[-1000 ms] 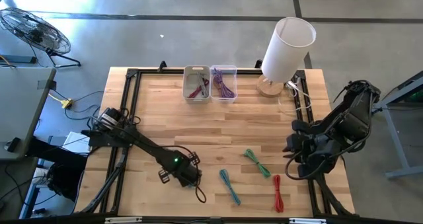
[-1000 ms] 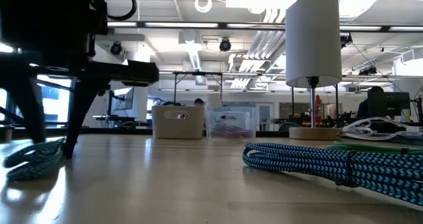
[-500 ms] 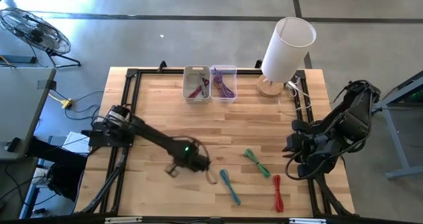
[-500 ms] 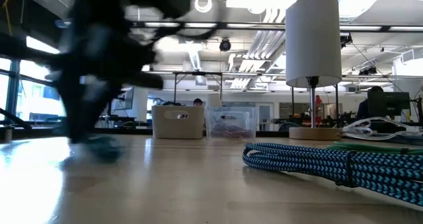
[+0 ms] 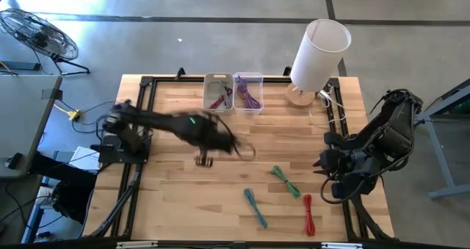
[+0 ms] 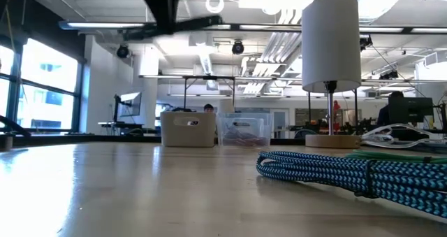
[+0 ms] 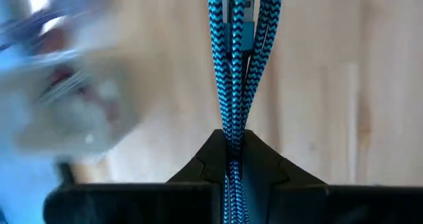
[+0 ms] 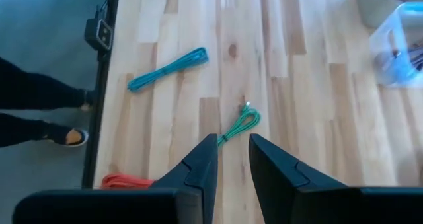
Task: Pick & Place USB Port
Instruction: Put the left blue and black USB cable into the gray bin
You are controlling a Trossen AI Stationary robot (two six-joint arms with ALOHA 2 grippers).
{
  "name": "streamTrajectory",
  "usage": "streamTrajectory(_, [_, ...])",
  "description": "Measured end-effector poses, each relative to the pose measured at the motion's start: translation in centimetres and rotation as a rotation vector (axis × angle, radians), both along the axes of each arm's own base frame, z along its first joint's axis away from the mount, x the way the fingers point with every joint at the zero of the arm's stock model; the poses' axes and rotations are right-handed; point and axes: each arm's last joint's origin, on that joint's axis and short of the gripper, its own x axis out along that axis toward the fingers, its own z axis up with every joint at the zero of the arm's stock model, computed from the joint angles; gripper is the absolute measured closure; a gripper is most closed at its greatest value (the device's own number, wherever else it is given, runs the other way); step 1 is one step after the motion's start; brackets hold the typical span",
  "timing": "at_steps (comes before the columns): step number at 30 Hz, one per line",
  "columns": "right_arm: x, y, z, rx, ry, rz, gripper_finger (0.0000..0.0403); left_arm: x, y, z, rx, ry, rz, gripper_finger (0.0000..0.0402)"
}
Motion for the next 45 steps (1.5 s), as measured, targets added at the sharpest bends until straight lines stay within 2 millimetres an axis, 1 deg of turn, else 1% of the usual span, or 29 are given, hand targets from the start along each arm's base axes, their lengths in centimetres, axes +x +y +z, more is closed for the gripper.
streamTrajectory(2, [0.0,-0.1,0.0,-0.024,-0.02,-0.002,0.0325,-1.3,1.7,2.9,0.019,-0.109,0.084,0.0382])
streamTrajectory(4, [0.1,-0.1,0.1,-0.04,-0.039,-0.014,0.0325,-2.8,3.4,5.1,0.052,-0.191,0.146,0.0382])
streamTrajectory(6, [0.2,-0.1,0.1,-0.05,-0.058,-0.025,0.0325,-4.2,4.9,7.1,0.076,-0.287,0.205,0.0382])
streamTrajectory(8, [0.2,-0.1,0.2,-0.051,-0.074,-0.033,0.0325,-5.6,6.5,8.5,0.094,-0.36,0.267,0.0382])
streamTrajectory(10, [0.3,-0.1,0.3,-0.051,-0.091,-0.04,0.0325,-7.2,8.0,10.2,0.097,-0.475,0.334,0.0382])
streamTrajectory(13, [0.4,0.0,0.4,-0.043,-0.109,-0.045,0.0325,-8.7,10.1,12.1,0.114,-0.629,0.429,0.0382])
streamTrajectory(14, [0.5,0.0,0.4,-0.041,-0.113,-0.046,0.0325,-8.9,10.8,12.5,0.118,-0.669,0.456,0.0382])
streamTrajectory(18, [0.6,0.1,0.5,-0.037,-0.142,-0.061,0.0325,-9.1,13.1,13.9,0.08,-0.833,0.507,0.0382])
streamTrajectory(21, [0.7,0.1,0.6,-0.049,-0.158,-0.072,0.0325,-8.8,14.7,14.3,0.053,-0.906,0.528,0.0382])
streamTrajectory(24, [0.7,0.0,0.6,-0.057,-0.167,-0.079,0.0325,-8.0,16.3,13.8,0.018,-0.934,0.591,0.0382])
streamTrajectory(27, [0.7,0.0,0.6,-0.064,-0.177,-0.086,0.0325,-7.5,17.6,12.2,-0.029,-0.922,0.705,0.0382])
streamTrajectory(30, [0.7,0.0,0.6,-0.067,-0.186,-0.091,0.0325,-7.0,18.1,9.8,-0.05,-0.884,0.824,0.0382])
streamTrajectory(34, [1.0,0.3,0.5,-0.071,-0.182,-0.09,0.0325,-5.9,18.6,5.9,-0.079,-0.858,0.935,0.0382])
streamTrajectory(38, [1.3,0.7,0.2,-0.078,-0.173,-0.088,0.0325,-4.7,19.2,2.3,-0.131,-0.926,1.001,0.0382])
streamTrajectory(40, [1.5,0.9,0.0,-0.085,-0.166,-0.087,0.0325,-4.2,19.5,0.9,-0.158,-0.988,1.034,0.0382])
streamTrajectory(42, [1.7,1.1,-0.2,-0.092,-0.16,-0.085,0.0325,-4.1,20.1,-0.3,-0.19,-1.039,1.07,0.0382])
streamTrajectory(45, [1.9,1.4,-0.5,-0.096,-0.145,-0.079,0.0325,-4.3,20.5,-2.0,-0.219,-1.055,1.128,0.0382])
